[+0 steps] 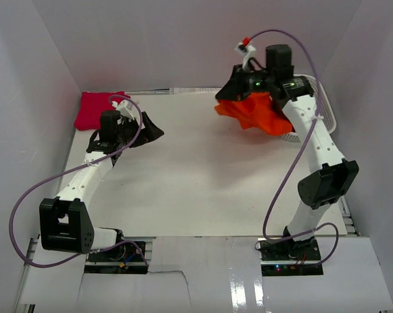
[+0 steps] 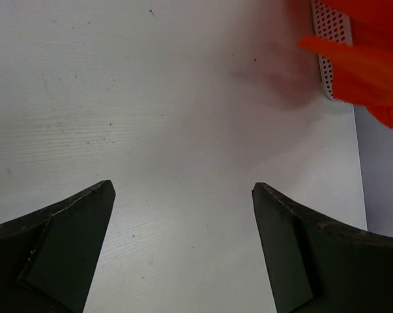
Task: Fold and stack the t-shirts
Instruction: Move the tshirt to the center of the board
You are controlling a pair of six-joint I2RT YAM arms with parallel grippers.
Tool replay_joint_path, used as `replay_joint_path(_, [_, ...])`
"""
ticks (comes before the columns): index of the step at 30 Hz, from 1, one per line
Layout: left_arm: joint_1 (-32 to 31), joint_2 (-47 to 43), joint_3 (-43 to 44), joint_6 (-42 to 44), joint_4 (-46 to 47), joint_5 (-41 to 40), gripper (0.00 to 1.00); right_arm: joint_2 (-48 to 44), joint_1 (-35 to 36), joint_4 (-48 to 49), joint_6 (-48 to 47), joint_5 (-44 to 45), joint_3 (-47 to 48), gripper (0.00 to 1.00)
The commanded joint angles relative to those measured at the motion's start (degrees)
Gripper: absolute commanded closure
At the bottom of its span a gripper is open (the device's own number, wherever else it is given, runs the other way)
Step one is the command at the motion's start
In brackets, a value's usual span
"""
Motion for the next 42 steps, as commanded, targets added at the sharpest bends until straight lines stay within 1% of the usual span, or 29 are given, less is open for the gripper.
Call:
replay_joint_path(1, [-0.2,-1.2,0.0,0.2,0.9,0.7,0.02,-2.4,14.9,-17.1,-16.7,-11.5,4.2,0.92])
replay_joint_path(3, [-0.2,-1.2,0.0,0.2,1.0,0.6,0.02,-5.7,18.5,-15.2,-17.0,-13.3,0.2,0.92])
replay_joint_path(4, [-0.2,-1.3,-0.1,0.2,1.0,0.4,0.02,-9.5,20.0,-13.3,-16.7,-14.7,-2.3,0.92])
replay_joint_path(5, [-0.2,-1.3,-0.1,0.2,0.9,0.4,0.02,-11.8,20.0,-11.4,-15.3,-16.0,-7.3,0.92])
replay_joint_path(6, [-0.2,-1.3,-0.1,0.3,1.0,0.3,0.02,-13.8,20.0,-6.3,-14.0,-16.1,-10.0,0.92])
replay_joint_path(7, [-0.1,-1.4,-0.2,0.3,1.0,0.3,0.02,-17.0,20.0,-5.1,-13.6,-15.3,-11.9,0.92])
replay_joint_path(9, [-0.2,-1.5,-0.2,0.4,1.0,0.2,0.02,-18.5,20.0,-3.8,-13.2,-14.0,-15.3,0.92])
replay_joint_path(11, [-0.2,-1.6,-0.2,0.4,1.0,0.1,0.02,-17.8,20.0,-4.7,-13.2,-11.7,-16.7,0.92])
replay_joint_path(12, [-0.2,-1.6,-0.1,0.4,1.0,0.1,0.02,-17.0,19.9,-7.1,-13.2,-8.1,-17.9,0.91])
replay_joint_path(13, [-0.2,-1.7,-0.2,0.4,1.0,0.1,0.02,-15.0,20.0,-8.5,-13.2,-6.2,-18.5,0.87])
replay_joint_path(14, [-0.2,-1.7,-0.2,0.4,1.0,0.0,0.02,-13.9,20.0,-9.6,-13.2,-4.0,-19.5,0.72])
replay_joint_path(15, [-0.2,-1.8,-0.2,0.5,1.0,-0.1,0.02,-13.0,20.0,-10.8,-13.2,2.8,-20.9,0.23])
replay_joint_path(16, [-0.2,-2.0,-0.4,0.4,1.0,-0.1,0.02,-11.6,20.0,-12.3,-13.2,6.6,-21.7,0.05])
replay_joint_path(17, [-0.2,-2.0,-0.4,0.5,1.0,-0.1,0.02,-11.2,20.0,-12.3,-11.7,10.4,-22.9,0.04])
replay_joint_path(18, [-0.2,-2.1,-0.4,0.6,1.0,-0.3,0.02,-11.1,19.9,-12.0,-11.3,18.7,-23.9,0.08])
replay_joint_path(20, [-0.2,-2.2,-0.5,0.7,1.0,-0.4,0.02,-10.2,19.7,-11.5,-9.6,26.4,-26.0,0.08])
replay_joint_path(21, [-0.2,-2.3,-0.5,0.7,1.0,-0.4,0.02,-9.6,19.7,-11.7,-8.7,34.8,-26.1,0.08])
replay_joint_path(23, [-0.2,-2.0,-0.5,0.6,1.2,0.2,0.02,-7.9,18.8,-12.0,-6.3,41.0,-26.7,0.07])
replay_joint_path(24, [-0.2,-1.5,-0.6,0.6,1.8,2.3,0.02,-7.4,18.2,-11.9,-5.9,45.9,-26.8,0.07])
replay_joint_path(27, [-1.0,0.5,-0.6,0.6,4.1,8.9,0.02,-5.7,15.4,-11.6,-5.1,49.7,-26.7,0.06])
replay_joint_path(28, [-3.0,3.1,0.1,0.6,3.8,11.6,0.02,-4.7,14.6,-11.6,-5.1,50.4,-26.2,0.06])
replay_joint_path(29, [-4.1,4.7,1.0,0.9,3.3,12.3,0.02,-4.0,13.9,-11.5,-5.1,51.0,-24.8,0.06])
replay_joint_path(31, [-8.4,9.2,4.4,2.1,0.3,11.8,0.03,-1.8,12.3,-11.7,-5.5,52.7,-22.6,0.05])
replay_joint_path(33, [-11.3,11.8,7.1,2.4,-1.5,12.0,0.03,0.2,11.1,-11.7,-5.6,53.4,-19.7,0.05])
replay_joint_path(34, [-14.4,13.1,8.0,2.7,-2.1,12.0,0.03,0.8,10.9,-11.9,-5.6,54.3,-18.6,0.05])
replay_joint_path(36, [-17.9,16.8,10.3,3.7,-5.2,9.8,0.03,2.1,10.6,-12.4,-5.4,57.1,-16.1,0.06])
replay_joint_path(37, [-20.8,18.2,12.5,4.6,-6.5,8.9,0.03,3.4,10.5,-12.6,-5.5,57.8,-15.5,0.07])
replay_joint_path(39, [-23.0,21.3,13.9,5.2,-8.8,7.3,0.02,4.3,9.7,-12.6,-5.2,59.8,-14.4,0.07])
replay_joint_path(42, [-25.7,24.7,15.7,6.2,-11.8,7.2,0.02,6.0,7.1,-13.5,-3.7,59.7,-13.3,0.07])
